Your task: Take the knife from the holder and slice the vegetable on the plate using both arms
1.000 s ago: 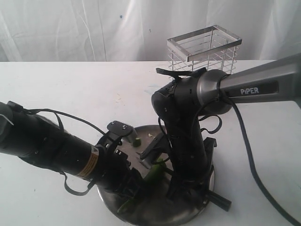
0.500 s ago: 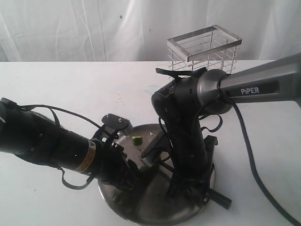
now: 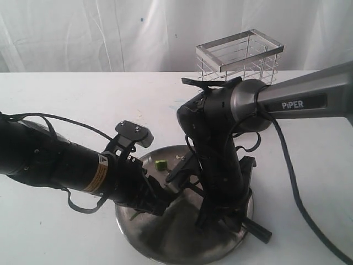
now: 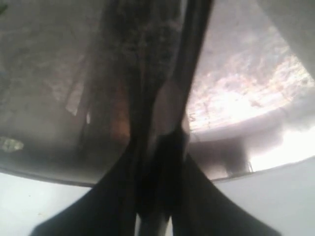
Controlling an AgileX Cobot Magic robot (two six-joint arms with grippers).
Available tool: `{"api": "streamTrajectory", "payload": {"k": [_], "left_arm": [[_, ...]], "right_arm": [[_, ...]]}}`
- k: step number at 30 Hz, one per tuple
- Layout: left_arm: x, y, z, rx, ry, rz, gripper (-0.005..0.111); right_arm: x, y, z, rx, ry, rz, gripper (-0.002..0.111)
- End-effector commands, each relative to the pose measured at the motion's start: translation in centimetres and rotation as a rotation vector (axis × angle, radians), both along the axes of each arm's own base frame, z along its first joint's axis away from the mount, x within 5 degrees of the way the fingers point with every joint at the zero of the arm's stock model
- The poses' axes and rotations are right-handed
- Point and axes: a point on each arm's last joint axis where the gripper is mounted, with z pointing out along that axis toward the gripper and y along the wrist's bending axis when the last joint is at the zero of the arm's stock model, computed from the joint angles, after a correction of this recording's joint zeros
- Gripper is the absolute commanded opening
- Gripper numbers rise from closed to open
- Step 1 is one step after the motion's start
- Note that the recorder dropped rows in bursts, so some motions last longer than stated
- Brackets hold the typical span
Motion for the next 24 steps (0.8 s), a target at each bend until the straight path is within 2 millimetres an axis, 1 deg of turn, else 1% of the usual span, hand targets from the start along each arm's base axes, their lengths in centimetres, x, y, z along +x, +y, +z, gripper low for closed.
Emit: {"api": "streamTrajectory", "payload": {"k": [1,6,9,12,15,20,24], "left_arm": [[-0.1,0.0,1.3,-0.037,-0.023,0.005,0.002],[-0.2,0.0,1.4,-0.044,-0.021,-0.001,0.002],[-0.3,-0.1,1.5,-0.055,-0.014,-0.014,0.002],[-0.4,-0.1,1.8,-0.060,-0.021,-0.020,0.002],[-0.7,0.1,2.8,-0.060,-0.053,-0.027,0.002],[-1.4,0.9,5.4,-0.075,-0.122,0.007,0.002],[-2.0,1.7,6.0,-0.064,-0.155,0.038,0.002]], "right_arm": [[0.0,1.4,1.1,0.050,-0.017,0.028,0.000],[0.4,2.3,1.9,0.079,-0.047,0.034,0.000],[0.7,2.7,1.6,0.087,-0.043,0.028,0.000],[0.6,2.9,0.8,0.087,-0.014,0.013,0.000],[0.6,2.9,0.3,0.077,-0.004,0.011,0.000],[0.6,2.9,0.3,0.077,-0.004,0.011,0.000],[0.6,2.9,0.3,0.077,-0.004,0.011,0.000]]}}
